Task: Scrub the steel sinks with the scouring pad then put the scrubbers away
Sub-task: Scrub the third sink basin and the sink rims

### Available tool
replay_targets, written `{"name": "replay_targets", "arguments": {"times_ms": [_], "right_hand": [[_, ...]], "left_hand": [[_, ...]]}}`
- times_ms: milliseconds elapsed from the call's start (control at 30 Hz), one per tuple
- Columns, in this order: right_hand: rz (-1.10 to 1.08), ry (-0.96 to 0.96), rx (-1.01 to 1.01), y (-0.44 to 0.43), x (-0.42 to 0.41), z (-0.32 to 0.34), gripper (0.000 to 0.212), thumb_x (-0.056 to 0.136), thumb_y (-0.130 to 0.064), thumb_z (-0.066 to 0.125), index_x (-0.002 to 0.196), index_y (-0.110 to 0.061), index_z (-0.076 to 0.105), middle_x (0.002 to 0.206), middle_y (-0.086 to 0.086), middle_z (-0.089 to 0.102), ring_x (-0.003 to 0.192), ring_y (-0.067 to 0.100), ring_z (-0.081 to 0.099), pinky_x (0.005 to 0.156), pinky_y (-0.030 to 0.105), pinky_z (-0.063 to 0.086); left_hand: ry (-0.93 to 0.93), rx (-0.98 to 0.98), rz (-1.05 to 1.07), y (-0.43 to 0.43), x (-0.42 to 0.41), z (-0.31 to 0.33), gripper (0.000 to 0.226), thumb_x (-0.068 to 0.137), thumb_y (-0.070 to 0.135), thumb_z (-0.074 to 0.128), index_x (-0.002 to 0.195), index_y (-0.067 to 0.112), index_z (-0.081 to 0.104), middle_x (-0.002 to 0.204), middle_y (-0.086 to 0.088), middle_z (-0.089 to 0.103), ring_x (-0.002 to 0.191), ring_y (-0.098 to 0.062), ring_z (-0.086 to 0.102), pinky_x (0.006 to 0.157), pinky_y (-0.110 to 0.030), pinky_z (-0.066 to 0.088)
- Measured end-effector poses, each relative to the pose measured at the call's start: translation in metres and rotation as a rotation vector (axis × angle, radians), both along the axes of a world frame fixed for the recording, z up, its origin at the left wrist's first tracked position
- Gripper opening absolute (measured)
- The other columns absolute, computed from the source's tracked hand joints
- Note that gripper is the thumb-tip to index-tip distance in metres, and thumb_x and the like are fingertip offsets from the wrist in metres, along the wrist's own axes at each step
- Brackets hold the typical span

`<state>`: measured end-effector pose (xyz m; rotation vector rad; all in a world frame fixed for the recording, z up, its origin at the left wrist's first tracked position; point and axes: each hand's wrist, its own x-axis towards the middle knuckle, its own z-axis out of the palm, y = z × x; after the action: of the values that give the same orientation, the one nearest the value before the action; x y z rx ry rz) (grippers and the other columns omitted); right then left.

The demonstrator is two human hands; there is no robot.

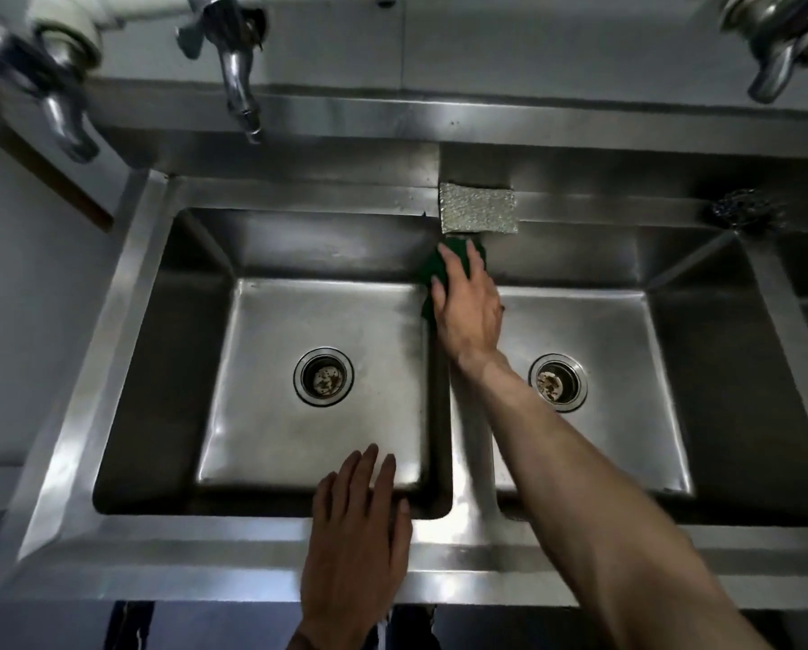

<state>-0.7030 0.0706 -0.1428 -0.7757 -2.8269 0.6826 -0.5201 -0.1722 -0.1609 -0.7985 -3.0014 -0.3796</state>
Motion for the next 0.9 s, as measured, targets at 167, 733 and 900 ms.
{"name": "replay_targets", "arguments": {"times_ms": [167,733,900], "right_hand": [[0.074,0.033,-0.048,-0.003,0.020,-0.007,0.049,0.102,-0.027,0.048,0.151,-0.029,0.041,0.165,0.007,0.026,0.142,0.033,0.042,0.115,0.043,0.038],[0.098,-0.082,-0.061,-0.095,0.246,0.013,0.053,0.101,-0.021,0.052,0.151,-0.033,0.042,0.167,-0.006,0.024,0.143,0.020,0.044,0.115,0.039,0.042],[0.069,-0.051,-0.071,-0.129,0.297,0.024,0.053,0.101,-0.021,0.056,0.150,-0.035,0.043,0.160,-0.012,0.036,0.141,0.008,0.044,0.112,0.037,0.045]], "left_hand": [[-0.038,-0.055,0.022,-0.005,0.001,-0.002,0.053,0.105,0.041,0.043,0.146,0.013,0.062,0.156,-0.013,0.056,0.143,-0.033,0.054,0.114,-0.054,0.043],[-0.137,0.271,0.003,-0.009,-0.002,0.004,0.044,0.105,0.031,0.044,0.138,0.009,0.062,0.145,-0.009,0.062,0.134,-0.029,0.059,0.112,-0.049,0.047],[-0.167,0.343,-0.044,-0.032,-0.009,0.007,0.046,0.105,0.030,0.044,0.145,0.012,0.059,0.151,-0.007,0.057,0.139,-0.027,0.054,0.115,-0.046,0.044]]}}
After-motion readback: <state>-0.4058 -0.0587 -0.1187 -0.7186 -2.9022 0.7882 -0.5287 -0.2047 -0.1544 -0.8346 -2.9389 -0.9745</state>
